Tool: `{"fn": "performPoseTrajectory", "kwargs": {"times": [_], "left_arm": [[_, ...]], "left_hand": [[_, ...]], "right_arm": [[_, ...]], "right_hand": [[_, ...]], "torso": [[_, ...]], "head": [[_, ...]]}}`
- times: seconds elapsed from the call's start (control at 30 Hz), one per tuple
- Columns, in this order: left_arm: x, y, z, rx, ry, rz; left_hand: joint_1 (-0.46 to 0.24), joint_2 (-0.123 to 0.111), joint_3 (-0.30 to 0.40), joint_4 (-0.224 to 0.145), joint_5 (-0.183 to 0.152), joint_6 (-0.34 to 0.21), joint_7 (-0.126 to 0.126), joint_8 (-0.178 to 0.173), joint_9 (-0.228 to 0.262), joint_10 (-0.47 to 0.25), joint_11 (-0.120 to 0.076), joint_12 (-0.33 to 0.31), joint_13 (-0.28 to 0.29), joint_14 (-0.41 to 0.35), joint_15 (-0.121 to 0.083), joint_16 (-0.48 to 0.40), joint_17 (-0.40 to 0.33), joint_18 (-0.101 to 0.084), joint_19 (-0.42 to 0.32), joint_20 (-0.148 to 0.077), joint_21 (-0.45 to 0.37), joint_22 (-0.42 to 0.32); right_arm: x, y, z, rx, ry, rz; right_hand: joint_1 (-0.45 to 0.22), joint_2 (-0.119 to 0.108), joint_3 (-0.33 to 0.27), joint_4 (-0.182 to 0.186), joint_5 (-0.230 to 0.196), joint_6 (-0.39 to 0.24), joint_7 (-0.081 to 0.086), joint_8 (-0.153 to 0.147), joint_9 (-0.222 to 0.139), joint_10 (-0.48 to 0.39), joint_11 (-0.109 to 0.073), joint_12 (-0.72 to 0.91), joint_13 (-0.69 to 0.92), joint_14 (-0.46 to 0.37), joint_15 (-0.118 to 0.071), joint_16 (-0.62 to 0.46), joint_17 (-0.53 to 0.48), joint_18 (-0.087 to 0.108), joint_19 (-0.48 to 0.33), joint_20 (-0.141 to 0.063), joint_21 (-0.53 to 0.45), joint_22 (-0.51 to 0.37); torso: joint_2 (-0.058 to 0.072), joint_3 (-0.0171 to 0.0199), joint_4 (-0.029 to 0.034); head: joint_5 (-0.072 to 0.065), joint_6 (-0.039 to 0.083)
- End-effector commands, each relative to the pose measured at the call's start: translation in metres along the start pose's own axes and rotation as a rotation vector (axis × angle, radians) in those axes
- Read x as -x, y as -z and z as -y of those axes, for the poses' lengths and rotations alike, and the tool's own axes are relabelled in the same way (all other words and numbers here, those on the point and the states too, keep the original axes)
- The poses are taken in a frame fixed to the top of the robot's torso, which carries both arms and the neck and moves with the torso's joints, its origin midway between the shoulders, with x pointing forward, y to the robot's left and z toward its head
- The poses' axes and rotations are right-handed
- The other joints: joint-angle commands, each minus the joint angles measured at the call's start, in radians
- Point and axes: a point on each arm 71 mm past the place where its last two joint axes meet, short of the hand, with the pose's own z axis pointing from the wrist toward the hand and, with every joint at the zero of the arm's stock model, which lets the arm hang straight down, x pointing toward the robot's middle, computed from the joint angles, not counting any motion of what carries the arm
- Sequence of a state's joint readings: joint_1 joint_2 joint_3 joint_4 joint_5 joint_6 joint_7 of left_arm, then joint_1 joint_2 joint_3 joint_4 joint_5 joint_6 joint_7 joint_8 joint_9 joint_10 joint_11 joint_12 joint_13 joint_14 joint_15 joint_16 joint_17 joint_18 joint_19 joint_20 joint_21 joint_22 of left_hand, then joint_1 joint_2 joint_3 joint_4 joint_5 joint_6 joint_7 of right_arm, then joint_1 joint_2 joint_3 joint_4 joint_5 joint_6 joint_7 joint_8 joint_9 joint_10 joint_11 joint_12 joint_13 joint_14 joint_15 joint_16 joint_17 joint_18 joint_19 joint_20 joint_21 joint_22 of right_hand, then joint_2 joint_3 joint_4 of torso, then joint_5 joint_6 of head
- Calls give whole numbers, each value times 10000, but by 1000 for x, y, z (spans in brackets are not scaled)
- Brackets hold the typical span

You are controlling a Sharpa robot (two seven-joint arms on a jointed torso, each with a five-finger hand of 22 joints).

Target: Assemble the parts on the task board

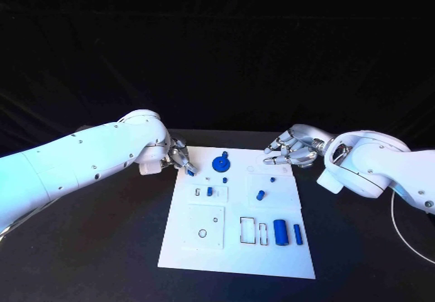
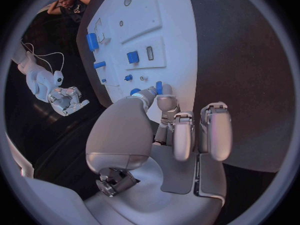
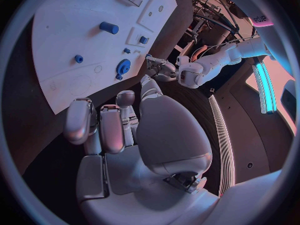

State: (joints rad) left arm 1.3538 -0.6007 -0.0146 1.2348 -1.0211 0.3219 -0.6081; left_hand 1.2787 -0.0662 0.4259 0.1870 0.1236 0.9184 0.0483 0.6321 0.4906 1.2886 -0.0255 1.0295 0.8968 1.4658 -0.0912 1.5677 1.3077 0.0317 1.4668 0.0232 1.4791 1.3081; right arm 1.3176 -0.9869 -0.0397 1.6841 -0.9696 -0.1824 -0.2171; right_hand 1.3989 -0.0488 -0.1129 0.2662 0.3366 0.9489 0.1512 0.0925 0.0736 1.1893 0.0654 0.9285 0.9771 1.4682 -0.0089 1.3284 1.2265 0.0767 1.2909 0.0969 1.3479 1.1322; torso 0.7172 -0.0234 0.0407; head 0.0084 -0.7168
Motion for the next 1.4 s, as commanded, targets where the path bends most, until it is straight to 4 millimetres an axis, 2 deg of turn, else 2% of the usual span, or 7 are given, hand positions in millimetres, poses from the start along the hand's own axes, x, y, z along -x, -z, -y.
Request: {"fn": "performPoseTrajectory", "kwargs": {"times": [0.03, 0.13, 0.3, 0.43, 0.67, 1.03, 1.4], "left_arm": [[-3, 7, 7, -815, 746, 396], [-9, 13, 7, -1147, 744, 570], [-22, 16, 3, -1491, 647, 967], [-33, 15, 2, -1683, 433, 1192], [-47, 11, 2, -1628, -122, 882], [-56, 8, 2, -1384, -547, 437], [-59, 5, -3, -945, -929, -136]], "left_hand": [[-109, -15, 1536, -1459, -35, 23, -27, 52, 12, 93, -26, 74, 30, 1050, 60, 31, 2631, -38, 594, -7, -18, 1678], [-134, -100, 1620, -1514, -39, 38, -36, 72, 17, 122, -35, 86, 34, 1050, 55, 31, 2631, -43, 604, -16, -1, 1698], [-157, -224, 1721, -1585, -38, 71, -49, 92, 18, 187, -49, 136, 83, 1050, 48, 31, 2631, -61, 633, -28, 57, 1761], [-164, -281, 1776, -1618, -34, 96, -57, 99, 14, 227, -56, 165, 111, 1050, 43, 31, 2631, -67, 644, -35, 77, 1783], [-167, -321, 1807, -1638, -34, 108, -60, 99, 10, 266, -60, 213, 169, 1050, 41, 31, 2631, -71, 651, -40, 90, 1798], [-166, -338, 1827, -1649, -34, 115, -61, 97, 6, 285, -62, 234, 194, 1050, 39, 31, 2631, -74, 655, -43, 99, 1808], [-164, -349, 1845, -1659, -33, 119, -62, 94, 3, 291, -63, 235, 195, 1050, 38, 31, 2631, -73, 654, -45, 97, 1806]], "right_arm": [[-1, 0, 0, 92, 38, -144], [-2, 0, 0, 87, 32, -155], [-2, 0, 1, 74, 27, -168], [-2, -1, 1, 68, 22, -175], [-3, -1, 2, 64, 0, -182], [-3, -1, 2, 73, -6, -190], [-3, 0, 2, 83, -9, -186]], "right_hand": [[36, 53, -61, 15, 68, 57, -21, 33, 12, 66, -36, 33, 9, 292, -42, -48, -8, 193, -34, 3, -64, -8], [36, 53, -61, 15, 68, 57, -21, 33, 12, 66, -36, 33, 9, 292, -42, -48, -8, 193, -34, 3, -64, -8], [43, 56, -68, 15, 73, 63, -22, 39, 14, 68, -38, 41, 11, 293, -43, -48, -5, 194, -35, 1, -68, -13], [43, 56, -68, 15, 73, 63, -22, 39, 14, 68, -38, 41, 11, 293, -43, -48, -5, 194, -35, 1, -68, -13], [43, 56, -68, 15, 73, 63, -22, 39, 14, 68, -38, 41, 11, 293, -43, -48, -5, 194, -35, 1, -68, -13], [43, 56, -68, 15, 73, 63, -22, 39, 14, 68, -38, 41, 11, 293, -43, -48, -5, 194, -35, 1, -68, -13], [43, 56, -68, 15, 73, 63, -22, 39, 14, 68, -38, 41, 11, 293, -43, -48, -5, 194, -35, 1, -68, -13]], "torso": [[-16, 12, 30], [-10, -5, 23], [-22, 7, 24], [-13, -11, 28], [-5, 3, 6], [-8, 14, 7], [-16, 5, 30]], "head": [[2, -24], [15, -26], [48, -35], [57, -52], [74, -62], [79, -107], [66, -127]]}}
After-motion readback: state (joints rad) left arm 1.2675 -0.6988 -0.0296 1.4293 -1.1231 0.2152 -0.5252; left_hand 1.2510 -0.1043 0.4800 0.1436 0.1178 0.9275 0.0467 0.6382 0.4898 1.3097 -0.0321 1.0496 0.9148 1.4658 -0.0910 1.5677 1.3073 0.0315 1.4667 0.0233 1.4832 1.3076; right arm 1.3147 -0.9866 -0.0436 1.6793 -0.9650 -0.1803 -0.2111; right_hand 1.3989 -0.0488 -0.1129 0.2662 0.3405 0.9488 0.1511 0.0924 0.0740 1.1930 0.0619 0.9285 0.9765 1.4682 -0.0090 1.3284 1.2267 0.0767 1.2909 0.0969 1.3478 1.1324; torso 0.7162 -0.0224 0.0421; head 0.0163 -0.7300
